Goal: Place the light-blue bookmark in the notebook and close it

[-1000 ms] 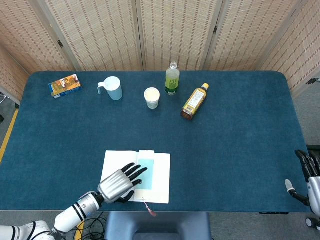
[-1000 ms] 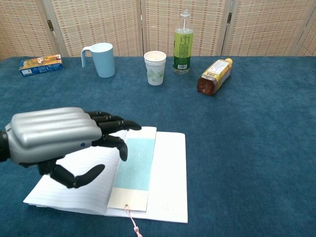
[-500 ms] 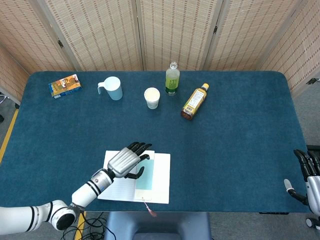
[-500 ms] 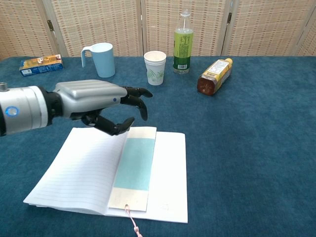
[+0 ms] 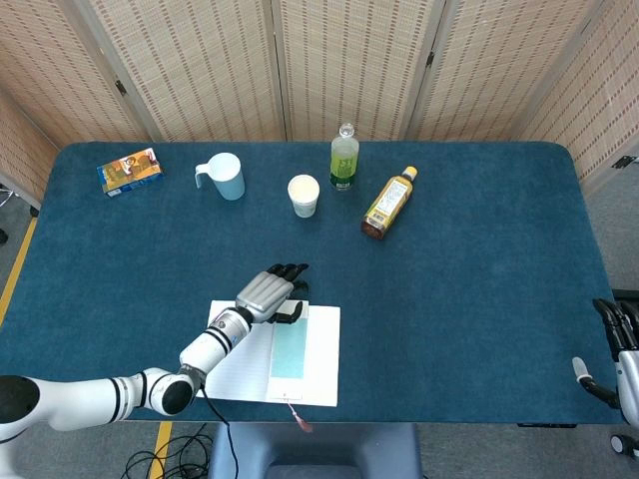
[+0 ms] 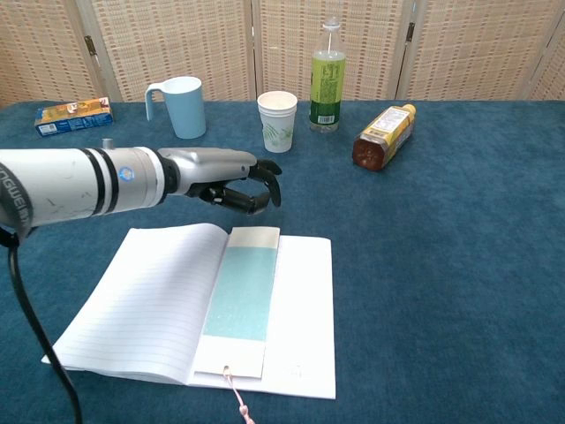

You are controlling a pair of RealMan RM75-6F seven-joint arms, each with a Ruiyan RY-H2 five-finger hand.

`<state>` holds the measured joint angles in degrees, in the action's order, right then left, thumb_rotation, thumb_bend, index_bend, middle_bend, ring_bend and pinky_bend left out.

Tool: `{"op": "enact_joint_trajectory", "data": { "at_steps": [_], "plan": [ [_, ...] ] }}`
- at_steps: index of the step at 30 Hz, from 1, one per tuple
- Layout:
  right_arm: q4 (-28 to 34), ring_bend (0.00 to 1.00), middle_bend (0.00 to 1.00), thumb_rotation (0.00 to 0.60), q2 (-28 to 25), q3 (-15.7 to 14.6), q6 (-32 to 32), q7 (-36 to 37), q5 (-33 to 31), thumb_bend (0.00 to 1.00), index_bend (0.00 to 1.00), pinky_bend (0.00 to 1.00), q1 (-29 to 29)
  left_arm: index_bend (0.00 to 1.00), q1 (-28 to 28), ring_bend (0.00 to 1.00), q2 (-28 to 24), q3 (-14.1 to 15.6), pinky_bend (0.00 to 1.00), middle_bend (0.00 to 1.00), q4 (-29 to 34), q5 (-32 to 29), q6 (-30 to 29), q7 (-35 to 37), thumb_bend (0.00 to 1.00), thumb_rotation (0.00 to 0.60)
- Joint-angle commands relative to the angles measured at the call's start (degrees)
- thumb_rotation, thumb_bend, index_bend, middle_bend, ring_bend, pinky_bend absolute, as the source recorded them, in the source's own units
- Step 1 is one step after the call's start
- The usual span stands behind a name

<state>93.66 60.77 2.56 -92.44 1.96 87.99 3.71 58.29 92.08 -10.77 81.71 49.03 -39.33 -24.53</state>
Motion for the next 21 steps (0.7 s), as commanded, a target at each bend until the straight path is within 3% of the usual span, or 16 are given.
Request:
{"op": "enact_joint_trajectory", "data": {
  "at_steps": [1, 21],
  "plan": [
    [0.05, 0.05, 0.10, 0.600, -0.03, 0.05, 0.20, -0.09, -0.24, 0.28, 0.00, 0.11, -0.03, 0.27, 1.47, 0.00, 1.97, 0.77, 0.13, 0.00, -2.95, -2.26, 0.55, -0.71, 0.63, 0.208],
    [-0.01, 0.05, 0.10, 0.600, 0.08, -0.05, 0.04, -0.11, -0.48, 0.28, 0.00, 0.11, 0.35, 0.30, 2.02, 0.00, 3.14, 4.97, 0.13, 0.00, -4.07, -1.24, -1.83, -2.09, 0.63, 0.211]
  ]
}}
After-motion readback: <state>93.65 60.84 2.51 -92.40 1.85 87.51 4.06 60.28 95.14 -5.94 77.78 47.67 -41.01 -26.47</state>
